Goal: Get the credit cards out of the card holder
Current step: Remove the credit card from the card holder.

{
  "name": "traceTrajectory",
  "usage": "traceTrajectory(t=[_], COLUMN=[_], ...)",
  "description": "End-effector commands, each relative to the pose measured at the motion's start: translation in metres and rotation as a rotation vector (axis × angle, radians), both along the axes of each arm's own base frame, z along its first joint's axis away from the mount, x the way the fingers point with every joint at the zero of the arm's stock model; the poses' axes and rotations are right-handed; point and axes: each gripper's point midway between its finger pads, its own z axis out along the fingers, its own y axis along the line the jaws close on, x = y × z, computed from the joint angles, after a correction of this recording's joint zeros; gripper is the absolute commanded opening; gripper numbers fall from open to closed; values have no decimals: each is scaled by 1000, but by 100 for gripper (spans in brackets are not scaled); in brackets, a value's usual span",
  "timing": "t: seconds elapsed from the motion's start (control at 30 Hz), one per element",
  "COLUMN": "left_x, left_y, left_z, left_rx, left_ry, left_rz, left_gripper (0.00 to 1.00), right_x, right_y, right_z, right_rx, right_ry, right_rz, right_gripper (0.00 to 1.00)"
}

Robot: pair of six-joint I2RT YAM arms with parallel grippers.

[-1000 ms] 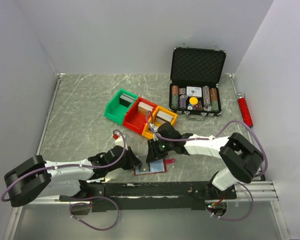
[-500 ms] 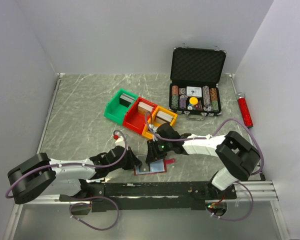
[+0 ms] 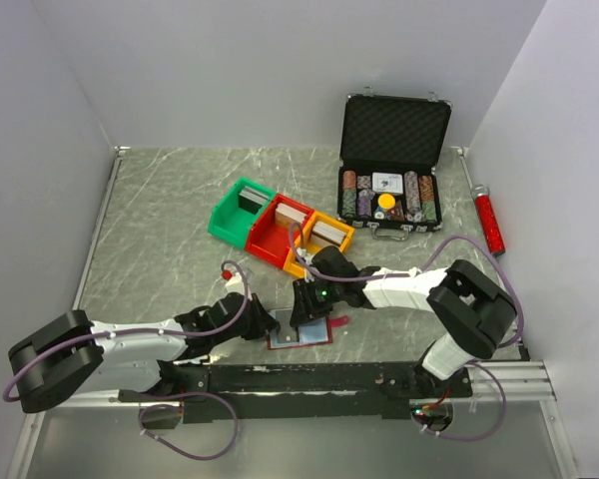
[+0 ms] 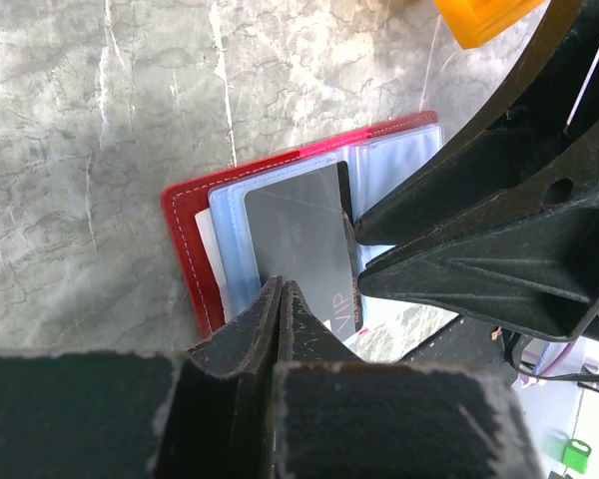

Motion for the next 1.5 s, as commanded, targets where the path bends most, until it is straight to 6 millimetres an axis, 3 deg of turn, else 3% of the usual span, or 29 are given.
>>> traceTrajectory(t=[0.0,0.1,0.53,0.97,1.47], left_x=[-5,-5,-7,-4,-5], left_y=[13,14,27,33,32], left_z=[-16,-21,-37,-17,-27], left_rx=[61,79,126,69,103], left_ry=[21,31,53,9,23], left_rz=[12,13,50,86,69], left_gripper=[5,1,1,1,1], right_x=[0,0,-6,-8,-7], right_y=[3,6,9,5,7], right_z=[-6,-3,2,-8,-3], right_rx=[0,20,65,51,91], right_ry=[-3,9,75,116,158], right_rz=[5,4,-32,-57,-97], right_gripper=[43,43,44,45,49])
